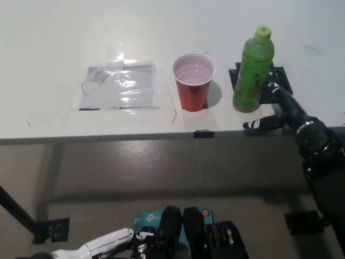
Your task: The robot uses its right hand to pick up a bottle kept in the middle of the desk and tilt it into a cup kept next to it to pour water out
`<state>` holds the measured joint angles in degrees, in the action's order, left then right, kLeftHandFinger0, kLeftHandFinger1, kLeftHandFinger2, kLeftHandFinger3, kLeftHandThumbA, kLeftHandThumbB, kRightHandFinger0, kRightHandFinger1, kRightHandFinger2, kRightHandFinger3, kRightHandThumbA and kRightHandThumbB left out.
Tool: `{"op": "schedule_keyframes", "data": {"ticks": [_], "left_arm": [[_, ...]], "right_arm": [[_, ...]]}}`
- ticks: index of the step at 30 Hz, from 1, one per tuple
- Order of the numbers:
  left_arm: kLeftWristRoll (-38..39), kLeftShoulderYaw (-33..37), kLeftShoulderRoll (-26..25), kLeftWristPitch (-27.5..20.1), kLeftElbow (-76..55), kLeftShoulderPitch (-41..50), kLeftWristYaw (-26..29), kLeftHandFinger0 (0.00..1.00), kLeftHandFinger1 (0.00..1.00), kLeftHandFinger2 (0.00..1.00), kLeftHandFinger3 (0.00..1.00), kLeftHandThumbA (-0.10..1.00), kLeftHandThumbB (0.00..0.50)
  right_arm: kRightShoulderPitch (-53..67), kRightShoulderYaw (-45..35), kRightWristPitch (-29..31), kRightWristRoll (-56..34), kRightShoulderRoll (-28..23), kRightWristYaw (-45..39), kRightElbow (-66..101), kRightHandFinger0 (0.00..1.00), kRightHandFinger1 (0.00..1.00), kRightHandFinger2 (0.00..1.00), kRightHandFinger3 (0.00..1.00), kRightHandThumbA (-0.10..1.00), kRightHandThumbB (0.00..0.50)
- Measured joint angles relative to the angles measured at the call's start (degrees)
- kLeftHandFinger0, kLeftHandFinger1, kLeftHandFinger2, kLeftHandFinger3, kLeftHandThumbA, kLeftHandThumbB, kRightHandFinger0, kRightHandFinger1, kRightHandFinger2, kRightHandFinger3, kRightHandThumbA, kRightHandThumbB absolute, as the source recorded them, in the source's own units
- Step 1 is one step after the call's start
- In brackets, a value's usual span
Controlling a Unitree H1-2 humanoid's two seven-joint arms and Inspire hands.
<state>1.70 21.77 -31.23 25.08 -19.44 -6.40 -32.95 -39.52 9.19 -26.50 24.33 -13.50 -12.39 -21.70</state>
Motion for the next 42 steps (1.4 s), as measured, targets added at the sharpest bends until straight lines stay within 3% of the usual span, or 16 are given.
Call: {"op": "schedule_keyframes", "data": {"ticks": [6,20,24,42], "left_arm": [[-0.2,0.0,0.0,-0.1,0.0,0.1,-0.5,1.00,1.00,1.00,1.00,0.44,0.500],[-0.5,0.5,0.2,-0.2,0.1,0.3,-0.8,1.00,1.00,1.00,1.00,0.46,0.500],[-0.5,0.7,0.2,-0.2,0.1,0.4,-1.3,1.00,1.00,1.00,1.00,0.47,0.500],[-0.8,1.2,0.2,-0.2,0.0,0.7,-2.1,1.00,1.00,1.00,1.00,0.53,0.500]], "right_arm": [[-2.1,0.3,0.6,0.0,0.3,1.4,-3.7,1.00,1.00,1.00,1.00,0.90,0.500],[-5.6,-0.3,0.5,-0.2,0.5,3.5,-5.1,1.00,1.00,1.00,1.00,0.84,0.500],[-7.0,0.0,0.5,-0.2,1.3,3.8,-4.9,1.00,1.00,1.00,1.00,0.88,0.500],[-10.4,-1.9,0.2,-0.8,4.2,6.3,-11.9,1.00,1.00,1.00,1.00,0.79,0.500]]}}
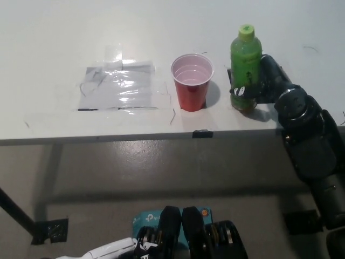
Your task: The robot uses its right hand to pick up a bottle kept in the middle of the desk and tilt it into a cup kept next to it to pour water out
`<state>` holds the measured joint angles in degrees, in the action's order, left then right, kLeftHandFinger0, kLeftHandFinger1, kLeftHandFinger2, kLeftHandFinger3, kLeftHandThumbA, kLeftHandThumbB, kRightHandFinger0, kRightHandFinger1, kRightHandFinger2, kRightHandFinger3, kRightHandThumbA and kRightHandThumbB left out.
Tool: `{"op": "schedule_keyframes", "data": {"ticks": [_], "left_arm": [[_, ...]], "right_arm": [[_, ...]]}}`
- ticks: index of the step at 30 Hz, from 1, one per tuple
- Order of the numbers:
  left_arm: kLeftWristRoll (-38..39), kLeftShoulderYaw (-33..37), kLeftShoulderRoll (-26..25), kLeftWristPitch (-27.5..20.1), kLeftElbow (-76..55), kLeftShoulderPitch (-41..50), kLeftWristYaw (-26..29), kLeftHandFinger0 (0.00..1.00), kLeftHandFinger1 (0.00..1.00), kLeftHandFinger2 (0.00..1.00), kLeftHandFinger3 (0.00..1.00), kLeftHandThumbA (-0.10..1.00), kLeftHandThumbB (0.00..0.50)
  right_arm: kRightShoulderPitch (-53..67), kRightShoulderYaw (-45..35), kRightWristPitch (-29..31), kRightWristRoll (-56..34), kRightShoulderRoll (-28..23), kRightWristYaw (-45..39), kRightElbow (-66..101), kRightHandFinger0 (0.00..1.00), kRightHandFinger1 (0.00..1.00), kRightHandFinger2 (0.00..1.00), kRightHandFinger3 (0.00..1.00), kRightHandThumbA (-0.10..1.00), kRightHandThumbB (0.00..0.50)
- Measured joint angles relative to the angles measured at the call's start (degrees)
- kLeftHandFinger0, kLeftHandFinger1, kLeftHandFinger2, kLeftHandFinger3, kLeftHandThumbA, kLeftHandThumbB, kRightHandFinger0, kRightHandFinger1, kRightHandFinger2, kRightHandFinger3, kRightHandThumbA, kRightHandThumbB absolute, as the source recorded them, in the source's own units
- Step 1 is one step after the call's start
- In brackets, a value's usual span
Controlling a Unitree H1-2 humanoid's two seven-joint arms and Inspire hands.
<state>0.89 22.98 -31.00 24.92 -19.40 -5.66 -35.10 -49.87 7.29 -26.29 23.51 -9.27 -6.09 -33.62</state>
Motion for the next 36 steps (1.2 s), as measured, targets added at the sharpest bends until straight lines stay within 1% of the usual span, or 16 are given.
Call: {"op": "schedule_keyframes", "data": {"ticks": [9,12,15,17,18,19,20,21,22,23,24,25,26,29,33,36], "left_arm": [[0.0,0.5,0.0,0.1,-0.1,0.4,-0.1,1.00,1.00,1.00,1.00,0.51,0.500],[-0.1,1.0,0.0,0.1,-0.1,0.9,-0.2,1.00,1.00,1.00,1.00,0.51,0.500],[-0.1,1.2,0.1,0.2,-0.3,0.9,-0.2,1.00,1.00,1.00,1.00,0.48,0.500],[-0.1,1.3,0.1,0.3,-0.3,0.9,-0.3,1.00,1.00,1.00,1.00,0.47,0.500],[-0.1,1.3,0.1,0.4,-0.3,0.9,-0.3,1.00,1.00,1.00,1.00,0.48,0.500],[-0.1,1.3,0.1,0.4,-0.3,0.9,-0.3,1.00,1.00,1.00,1.00,0.49,0.500],[-0.1,1.3,0.1,0.4,-0.3,0.9,-0.4,1.00,1.00,1.00,1.00,0.50,0.500],[-0.1,1.3,0.1,0.4,-0.3,0.9,-0.5,1.00,1.00,1.00,1.00,0.49,0.500],[-0.1,1.3,0.1,0.4,-0.3,0.9,-0.5,1.00,1.00,1.00,1.00,0.49,0.500],[-0.1,1.3,0.1,0.4,-0.3,0.9,-0.5,1.00,1.00,1.00,1.00,0.49,0.500],[-0.1,1.3,0.2,0.4,-0.3,0.9,-0.6,1.00,1.00,1.00,1.00,0.48,0.500],[-0.1,1.3,0.2,0.4,-0.3,0.9,-0.6,1.00,1.00,1.00,1.00,0.48,0.500],[-0.1,1.3,0.2,0.4,-0.3,0.9,-0.6,1.00,1.00,1.00,1.00,0.47,0.500],[-0.1,1.3,0.2,0.4,-0.3,0.9,-0.6,1.00,1.00,1.00,1.00,0.49,0.500],[-0.1,1.3,0.2,0.5,-0.3,0.9,-0.6,1.00,1.00,1.00,1.00,0.49,0.500],[-0.1,1.3,0.2,0.5,-0.3,0.9,-0.6,1.00,1.00,1.00,1.00,0.48,0.500]], "right_arm": [[-2.4,-6.3,1.9,-2.8,2.3,6.3,-10.0,1.00,1.00,1.00,1.00,0.71,0.496],[-2.6,-8.3,2.3,-3.6,3.2,8.4,-10.8,1.00,1.00,1.00,1.00,0.81,0.458],[-3.0,-9.1,3.2,-4.6,3.6,10.2,-12.2,1.00,1.00,1.00,1.00,0.85,0.363],[-3.3,-9.3,4.4,-5.0,3.7,11.2,-13.1,1.00,1.00,0.98,1.00,0.90,0.328],[-3.6,-9.3,5.0,-5.2,3.7,11.7,-13.5,1.00,0.86,0.82,1.00,0.89,0.302],[-3.8,-9.3,5.5,-5.3,3.7,12.1,-13.6,1.00,0.89,0.86,1.00,0.88,0.258],[-4.1,-9.3,6.2,-5.5,3.8,12.5,-13.6,1.00,0.76,0.75,1.00,0.84,0.180],[-4.5,-9.3,6.9,-5.6,3.8,12.8,-13.6,0.97,0.61,0.62,1.00,0.75,0.052],[-4.7,-9.2,7.4,-5.7,3.8,12.9,-13.6,0.68,0.44,0.48,1.00,0.54,0.002],[-4.9,-9.0,8.6,-5.7,3.8,13.1,-13.6,0.57,0.38,0.45,1.00,0.51,0.000],[-4.9,-8.8,9.6,-5.7,3.8,13.3,-13.6,0.38,0.22,0.29,1.00,0.43,0.000],[-4.9,-8.7,10.3,-5.7,3.8,13.5,-13.6,0.07,0.05,0.09,1.00,0.05,0.000],[-4.8,-8.5,10.9,-5.7,3.8,13.8,-13.7,0.00,0.00,0.01,0.88,-0.09,0.000],[-4.5,-7.2,12.9,-5.2,3.8,14.7,-13.7,0.00,0.00,0.00,0.38,-0.10,0.000],[-4.5,-4.3,15.7,-4.0,3.1,16.5,-13.4,0.00,0.00,0.00,0.15,-0.10,0.001],[-4.5,-2.4,17.9,-2.8,2.6,18.0,-12.9,0.00,0.00,0.00,0.08,-0.10,0.000]]}}
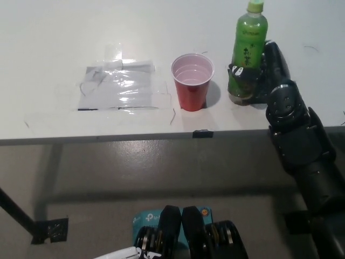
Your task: The robot uses its right hand to pick up a bottle kept in the middle of the desk and tilt it into a cup kept next to it to pour water out
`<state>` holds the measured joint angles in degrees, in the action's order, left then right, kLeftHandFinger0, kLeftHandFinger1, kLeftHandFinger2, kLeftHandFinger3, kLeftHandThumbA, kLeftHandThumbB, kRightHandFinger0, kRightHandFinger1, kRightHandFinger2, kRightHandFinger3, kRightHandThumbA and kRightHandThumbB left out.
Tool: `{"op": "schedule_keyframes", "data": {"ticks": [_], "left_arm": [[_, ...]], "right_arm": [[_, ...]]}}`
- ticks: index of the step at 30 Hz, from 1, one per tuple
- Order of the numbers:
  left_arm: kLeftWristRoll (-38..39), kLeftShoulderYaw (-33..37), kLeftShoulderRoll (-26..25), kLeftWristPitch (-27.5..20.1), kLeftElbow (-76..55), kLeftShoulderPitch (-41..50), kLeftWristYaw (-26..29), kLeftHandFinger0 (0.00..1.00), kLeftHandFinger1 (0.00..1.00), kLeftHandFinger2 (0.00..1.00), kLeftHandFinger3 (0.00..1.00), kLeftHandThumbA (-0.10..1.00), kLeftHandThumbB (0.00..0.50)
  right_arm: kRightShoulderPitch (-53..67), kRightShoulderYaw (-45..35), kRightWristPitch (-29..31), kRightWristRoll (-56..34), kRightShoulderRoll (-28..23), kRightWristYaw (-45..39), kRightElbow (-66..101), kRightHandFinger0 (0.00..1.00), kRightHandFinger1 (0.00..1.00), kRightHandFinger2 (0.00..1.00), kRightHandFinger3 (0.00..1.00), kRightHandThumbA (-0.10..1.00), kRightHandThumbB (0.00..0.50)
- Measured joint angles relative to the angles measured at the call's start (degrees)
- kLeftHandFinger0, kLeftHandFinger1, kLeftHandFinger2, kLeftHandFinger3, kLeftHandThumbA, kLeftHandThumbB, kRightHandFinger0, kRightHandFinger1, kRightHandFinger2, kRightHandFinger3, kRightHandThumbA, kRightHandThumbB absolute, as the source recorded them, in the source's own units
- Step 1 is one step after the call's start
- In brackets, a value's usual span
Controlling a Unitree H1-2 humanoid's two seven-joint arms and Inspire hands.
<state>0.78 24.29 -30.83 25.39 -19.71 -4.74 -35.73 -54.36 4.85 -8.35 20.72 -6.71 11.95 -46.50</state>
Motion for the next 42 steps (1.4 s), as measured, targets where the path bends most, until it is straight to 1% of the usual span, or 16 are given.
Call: {"op": "schedule_keyframes", "data": {"ticks": [3,5,12,13,14,16,19,21,24,26,28,30,32,36,39,42], "left_arm": [[0.0,0.0,0.0,0.0,0.0,0.0,0.0,1.00,1.00,1.00,1.00,0.46,0.500],[0.0,0.0,0.0,0.1,-0.1,0.0,0.0,1.00,1.00,1.00,1.00,0.47,0.500],[0.0,0.0,0.0,0.1,-0.1,0.0,0.0,1.00,1.00,1.00,1.00,0.46,0.500],[0.0,0.0,0.0,0.2,-0.2,0.0,0.0,1.00,1.00,1.00,1.00,0.46,0.500],[0.0,0.0,0.0,0.2,-0.2,0.0,-0.1,1.00,1.00,1.00,1.00,0.46,0.500],[0.0,0.0,0.0,0.3,-0.3,-0.1,-0.1,1.00,1.00,1.00,1.00,0.46,0.500],[-0.1,-0.1,-0.1,0.3,-0.3,-0.1,-0.1,1.00,1.00,1.00,1.00,0.48,0.500],[-0.1,-0.1,-0.1,0.3,-0.3,-0.1,-0.1,1.00,1.00,1.00,1.00,0.47,0.500],[-0.1,-0.1,-0.1,0.3,-0.3,-0.1,-0.1,1.00,1.00,1.00,1.00,0.48,0.500],[-0.1,-0.1,-0.1,0.4,-0.3,-0.1,-0.1,1.00,1.00,1.00,1.00,0.47,0.500],[-0.2,-0.1,-0.1,0.5,-0.3,-0.2,-0.1,1.00,1.00,1.00,1.00,0.49,0.500],[-0.2,-0.1,-0.1,0.5,-0.3,-0.2,-0.1,1.00,1.00,1.00,1.00,0.48,0.500],[-0.2,-0.1,-0.1,0.6,-0.3,-0.2,-0.1,1.00,1.00,1.00,1.00,0.48,0.500],[-0.2,-0.1,-0.2,0.7,-0.3,-0.2,-0.1,1.00,1.00,1.00,1.00,0.47,0.500],[-0.2,-0.1,-0.2,0.7,-0.3,-0.2,-0.1,1.00,1.00,1.00,1.00,0.49,0.500],[-0.3,-0.1,-0.2,0.7,-0.3,-0.2,-0.1,1.00,1.00,1.00,1.00,0.49,0.500]], "right_arm": [[0.1,0.9,2.1,0.8,-0.6,1.3,1.1,0.00,0.00,0.03,0.06,-0.10,0.000],[0.2,1.5,3.3,1.4,-1.2,2.2,1.8,0.00,0.00,0.14,0.04,-0.10,0.010],[1.9,6.5,6.2,4.4,-3.9,3.0,3.1,0.00,0.02,0.32,0.13,-0.10,0.034],[2.0,7.5,6.5,4.9,-4.3,2.9,3.1,0.00,0.02,0.31,0.24,-0.10,0.060],[2.1,9.4,6.8,5.9,-5.2,2.7,3.3,0.00,0.01,0.30,0.28,-0.10,0.031],[2.1,12.7,7.3,7.6,-6.7,2.3,3.8,0.00,0.00,0.28,0.32,-0.10,0.000],[2.1,16.8,8.5,10.0,-8.9,1.7,4.3,0.00,0.00,0.27,0.41,-0.10,0.022],[2.1,19.3,9.3,11.6,-10.1,1.0,4.4,0.00,0.00,0.23,0.41,-0.10,0.000],[2.0,22.3,10.2,13.6,-11.6,-0.1,4.4,0.00,0.01,0.25,0.49,0.05,0.000],[1.9,24.7,10.2,15.4,-12.5,-1.1,4.4,0.00,0.01,0.23,0.49,0.06,0.002],[1.6,27.8,10.2,17.7,-13.6,-2.3,4.5,0.00,0.00,0.20,0.50,0.06,0.061],[1.3,30.0,10.4,19.6,-14.4,-3.1,4.4,0.00,0.00,0.18,0.54,0.06,0.068],[0.7,32.2,10.6,21.5,-15.1,-3.5,4.3,0.00,0.00,0.09,0.50,0.01,0.124],[-0.7,35.6,11.8,25.5,-16.6,-3.3,3.5,0.00,0.00,0.06,0.48,0.04,0.074],[-2.4,37.6,12.5,28.3,-17.8,-2.9,3.0,0.00,0.00,0.04,0.52,0.14,0.105],[-3.8,38.3,13.2,30.4,-18.5,-2.6,2.2,0.00,0.00,0.03,0.51,0.12,0.121]]}}
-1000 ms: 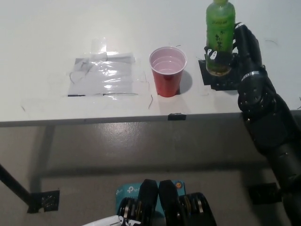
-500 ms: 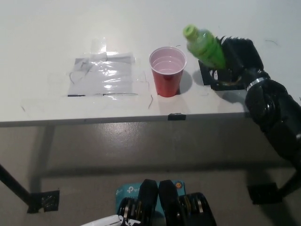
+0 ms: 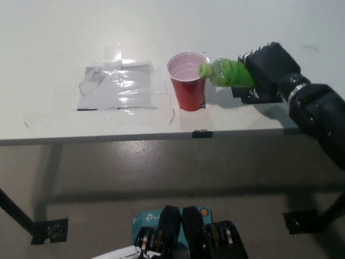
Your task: The robot uses its right hand to pick up a bottle kept in the middle of the desk and tilt it into a cup kept next to it to pour water out
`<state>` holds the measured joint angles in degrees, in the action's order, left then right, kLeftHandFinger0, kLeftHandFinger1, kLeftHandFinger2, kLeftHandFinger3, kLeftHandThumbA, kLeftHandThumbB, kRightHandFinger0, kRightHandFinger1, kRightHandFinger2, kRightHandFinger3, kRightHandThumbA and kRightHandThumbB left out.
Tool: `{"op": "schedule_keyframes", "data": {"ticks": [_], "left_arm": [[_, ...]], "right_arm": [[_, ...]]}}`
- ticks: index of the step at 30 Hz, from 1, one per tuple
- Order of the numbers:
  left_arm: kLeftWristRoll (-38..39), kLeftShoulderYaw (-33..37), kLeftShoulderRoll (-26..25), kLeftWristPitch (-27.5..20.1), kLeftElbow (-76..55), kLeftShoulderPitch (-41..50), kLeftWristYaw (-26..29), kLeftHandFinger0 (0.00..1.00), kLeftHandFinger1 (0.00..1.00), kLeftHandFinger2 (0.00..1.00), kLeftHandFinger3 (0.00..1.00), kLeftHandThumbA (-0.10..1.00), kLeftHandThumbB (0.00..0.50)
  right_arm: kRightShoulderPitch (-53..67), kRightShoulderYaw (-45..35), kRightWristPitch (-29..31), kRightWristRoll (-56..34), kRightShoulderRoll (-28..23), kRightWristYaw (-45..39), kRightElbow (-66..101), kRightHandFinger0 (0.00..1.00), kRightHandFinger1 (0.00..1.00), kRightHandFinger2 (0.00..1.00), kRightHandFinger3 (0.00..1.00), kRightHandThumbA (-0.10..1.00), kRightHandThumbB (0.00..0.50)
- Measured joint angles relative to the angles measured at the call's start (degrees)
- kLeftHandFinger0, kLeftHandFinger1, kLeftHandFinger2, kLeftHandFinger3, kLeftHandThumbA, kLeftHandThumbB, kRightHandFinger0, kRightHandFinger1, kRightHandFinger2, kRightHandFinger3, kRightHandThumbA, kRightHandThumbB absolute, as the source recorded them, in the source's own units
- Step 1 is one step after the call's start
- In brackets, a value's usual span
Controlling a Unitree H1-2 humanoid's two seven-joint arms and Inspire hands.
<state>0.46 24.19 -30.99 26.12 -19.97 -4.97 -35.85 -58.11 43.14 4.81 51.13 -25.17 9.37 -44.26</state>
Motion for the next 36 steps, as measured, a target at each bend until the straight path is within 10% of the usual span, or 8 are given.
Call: {"op": "schedule_keyframes", "data": {"ticks": [5,11,36], "left_arm": [[-0.1,-0.1,0.0,0.0,0.0,0.0,0.0,1.00,1.00,1.00,1.00,0.47,0.500],[-0.1,-0.1,0.0,0.0,0.0,0.0,0.0,1.00,1.00,1.00,1.00,0.49,0.500],[-0.6,-0.2,0.0,0.0,0.0,0.0,-0.5,1.00,1.00,1.00,1.00,0.49,0.500]], "right_arm": [[-1.2,0.1,1.0,2.6,-0.4,0.1,-0.2,0.00,0.00,0.06,0.40,-0.01,0.056],[-2.1,-0.8,2.0,3.9,-0.6,0.0,0.3,0.00,0.07,0.24,0.39,-0.05,0.134],[-4.0,-1.4,4.8,9.4,-2.4,-0.2,1.8,0.00,0.00,0.22,0.26,-0.10,0.072]]}}
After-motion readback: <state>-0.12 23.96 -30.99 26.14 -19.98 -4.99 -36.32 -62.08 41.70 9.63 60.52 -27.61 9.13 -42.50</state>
